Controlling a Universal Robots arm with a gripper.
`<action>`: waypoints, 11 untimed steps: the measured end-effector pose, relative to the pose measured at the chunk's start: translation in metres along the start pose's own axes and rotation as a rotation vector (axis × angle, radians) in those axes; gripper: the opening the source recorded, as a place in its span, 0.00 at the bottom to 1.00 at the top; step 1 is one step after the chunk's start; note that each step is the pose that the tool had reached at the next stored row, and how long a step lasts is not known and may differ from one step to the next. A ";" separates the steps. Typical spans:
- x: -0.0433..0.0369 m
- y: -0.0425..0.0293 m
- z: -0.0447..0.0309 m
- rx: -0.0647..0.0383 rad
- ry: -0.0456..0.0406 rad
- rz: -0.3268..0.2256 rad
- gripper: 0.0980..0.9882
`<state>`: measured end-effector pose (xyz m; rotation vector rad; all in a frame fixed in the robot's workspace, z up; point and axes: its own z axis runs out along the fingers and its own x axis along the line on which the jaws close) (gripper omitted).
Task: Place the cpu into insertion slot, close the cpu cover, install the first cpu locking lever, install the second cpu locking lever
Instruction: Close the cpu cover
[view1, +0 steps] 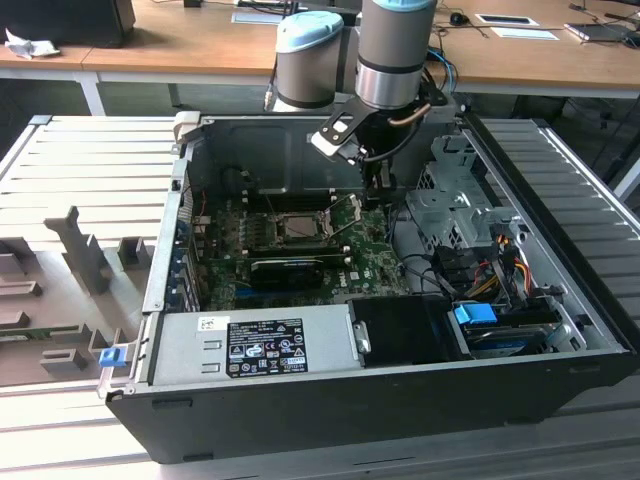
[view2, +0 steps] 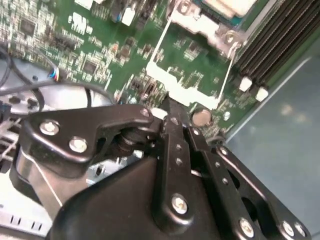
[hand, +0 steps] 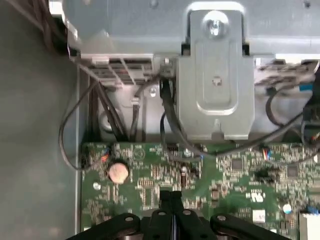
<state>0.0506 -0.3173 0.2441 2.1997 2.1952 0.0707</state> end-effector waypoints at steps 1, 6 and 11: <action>0.0000 -0.0057 -0.0003 0.000 0.0000 0.000 0.01; 0.0000 -0.0167 -0.0008 0.000 0.0003 0.000 0.01; -0.0001 -0.0196 -0.0010 0.000 0.0012 0.000 0.01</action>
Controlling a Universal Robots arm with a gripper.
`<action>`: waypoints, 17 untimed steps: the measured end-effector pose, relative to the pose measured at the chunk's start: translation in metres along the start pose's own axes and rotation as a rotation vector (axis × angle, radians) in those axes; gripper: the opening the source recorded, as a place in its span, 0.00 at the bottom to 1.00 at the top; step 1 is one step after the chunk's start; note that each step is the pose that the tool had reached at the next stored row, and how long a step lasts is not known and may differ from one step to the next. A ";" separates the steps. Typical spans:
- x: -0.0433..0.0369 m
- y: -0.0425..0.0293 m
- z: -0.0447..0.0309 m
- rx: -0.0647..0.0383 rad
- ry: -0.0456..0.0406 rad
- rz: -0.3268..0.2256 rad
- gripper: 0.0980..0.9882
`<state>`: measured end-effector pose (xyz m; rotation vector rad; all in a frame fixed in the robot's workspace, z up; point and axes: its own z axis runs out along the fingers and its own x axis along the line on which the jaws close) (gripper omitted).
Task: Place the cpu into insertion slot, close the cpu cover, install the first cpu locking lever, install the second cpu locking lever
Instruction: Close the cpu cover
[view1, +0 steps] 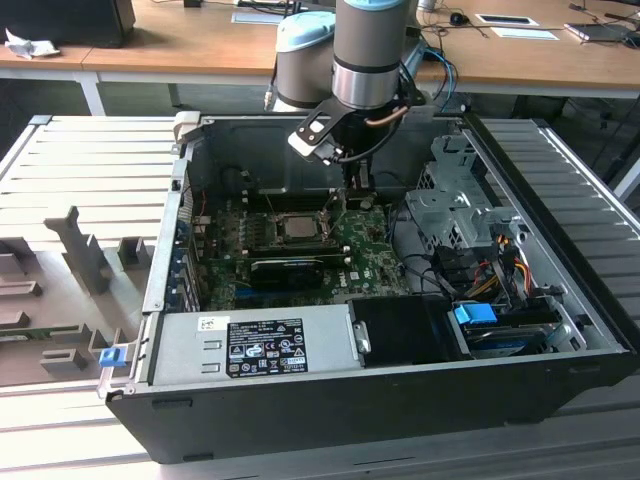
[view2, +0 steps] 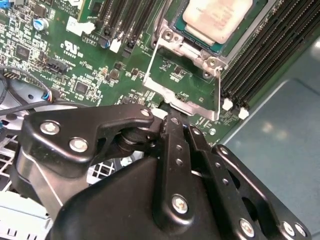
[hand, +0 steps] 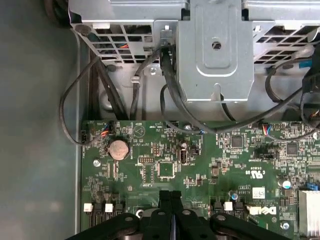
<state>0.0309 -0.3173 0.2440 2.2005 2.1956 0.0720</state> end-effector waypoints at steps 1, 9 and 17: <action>0.0000 -0.0004 0.0000 0.000 0.0000 0.000 0.01; 0.0000 -0.0082 -0.0002 -0.003 0.0001 0.000 0.01; 0.0000 -0.0132 -0.0005 -0.003 0.0001 0.000 0.01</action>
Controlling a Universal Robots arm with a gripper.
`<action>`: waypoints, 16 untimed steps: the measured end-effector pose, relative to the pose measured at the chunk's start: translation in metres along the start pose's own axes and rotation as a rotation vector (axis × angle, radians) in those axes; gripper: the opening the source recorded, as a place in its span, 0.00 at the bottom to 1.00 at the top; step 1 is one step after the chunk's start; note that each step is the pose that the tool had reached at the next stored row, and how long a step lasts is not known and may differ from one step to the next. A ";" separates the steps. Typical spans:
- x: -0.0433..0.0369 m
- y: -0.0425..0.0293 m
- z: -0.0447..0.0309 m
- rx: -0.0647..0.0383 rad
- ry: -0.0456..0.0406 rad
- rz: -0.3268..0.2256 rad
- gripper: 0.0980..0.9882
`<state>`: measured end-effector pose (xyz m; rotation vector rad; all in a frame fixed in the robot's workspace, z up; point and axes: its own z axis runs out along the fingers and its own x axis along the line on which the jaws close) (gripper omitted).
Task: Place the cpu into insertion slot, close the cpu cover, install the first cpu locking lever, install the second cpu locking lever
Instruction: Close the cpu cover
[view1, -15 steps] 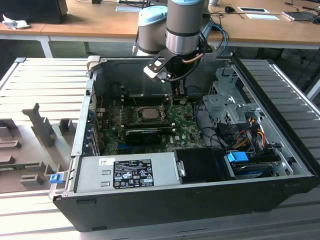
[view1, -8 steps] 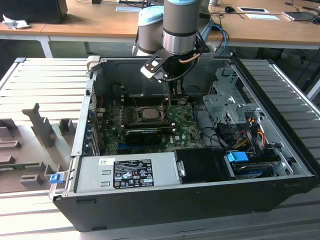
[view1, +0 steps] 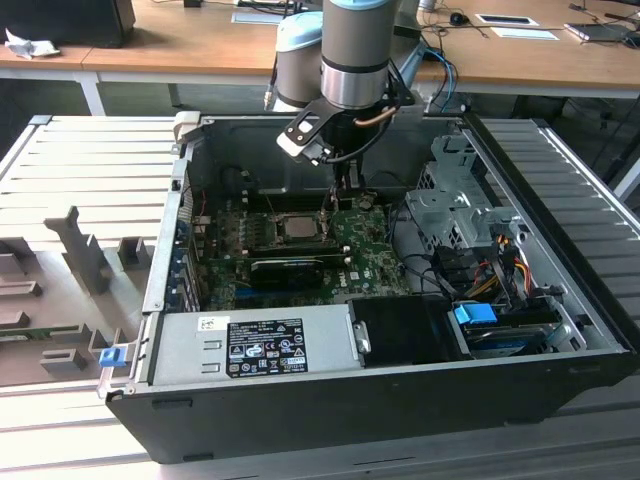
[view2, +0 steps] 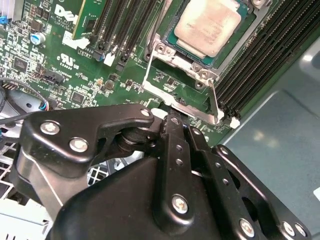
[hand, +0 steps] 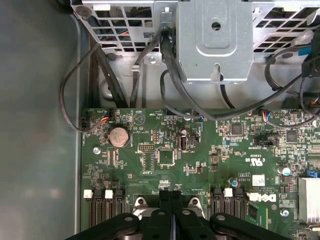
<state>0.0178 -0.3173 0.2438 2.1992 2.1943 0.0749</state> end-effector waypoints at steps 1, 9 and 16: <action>0.0000 -0.0003 0.0000 0.000 0.0000 0.000 0.01; 0.0000 -0.0034 -0.0002 0.000 0.0000 0.000 0.01; 0.0000 -0.0075 -0.0004 0.000 0.0000 0.000 0.01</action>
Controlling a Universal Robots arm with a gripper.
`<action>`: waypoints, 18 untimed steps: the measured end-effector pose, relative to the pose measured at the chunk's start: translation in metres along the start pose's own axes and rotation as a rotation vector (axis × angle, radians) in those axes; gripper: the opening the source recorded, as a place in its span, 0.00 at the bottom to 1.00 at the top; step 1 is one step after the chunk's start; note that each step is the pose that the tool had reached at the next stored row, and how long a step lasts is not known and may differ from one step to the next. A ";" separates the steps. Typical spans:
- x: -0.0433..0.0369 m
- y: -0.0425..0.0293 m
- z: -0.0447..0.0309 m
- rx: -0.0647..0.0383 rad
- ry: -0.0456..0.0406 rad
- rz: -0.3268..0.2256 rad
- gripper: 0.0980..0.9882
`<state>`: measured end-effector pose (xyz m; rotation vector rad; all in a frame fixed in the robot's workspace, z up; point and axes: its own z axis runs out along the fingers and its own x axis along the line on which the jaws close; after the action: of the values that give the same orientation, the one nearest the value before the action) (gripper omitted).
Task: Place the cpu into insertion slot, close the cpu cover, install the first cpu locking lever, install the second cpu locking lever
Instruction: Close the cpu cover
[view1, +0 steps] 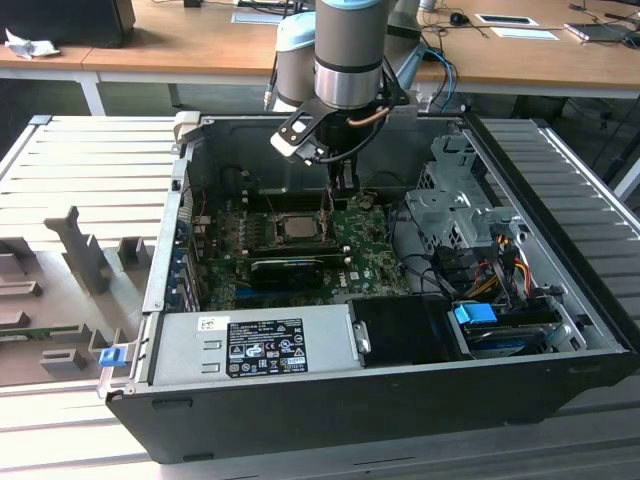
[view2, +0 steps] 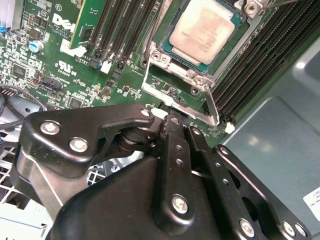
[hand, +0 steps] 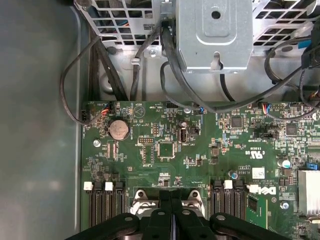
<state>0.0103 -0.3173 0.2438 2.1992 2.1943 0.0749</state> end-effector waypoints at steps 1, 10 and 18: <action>0.0000 -0.0005 0.0000 0.000 0.0000 0.000 0.01; 0.0000 -0.0067 -0.0003 0.000 0.0001 0.000 0.01; 0.0000 -0.0159 0.0005 0.000 0.0000 0.000 0.01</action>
<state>-0.0056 -0.3173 0.2423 2.1992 2.1943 0.0749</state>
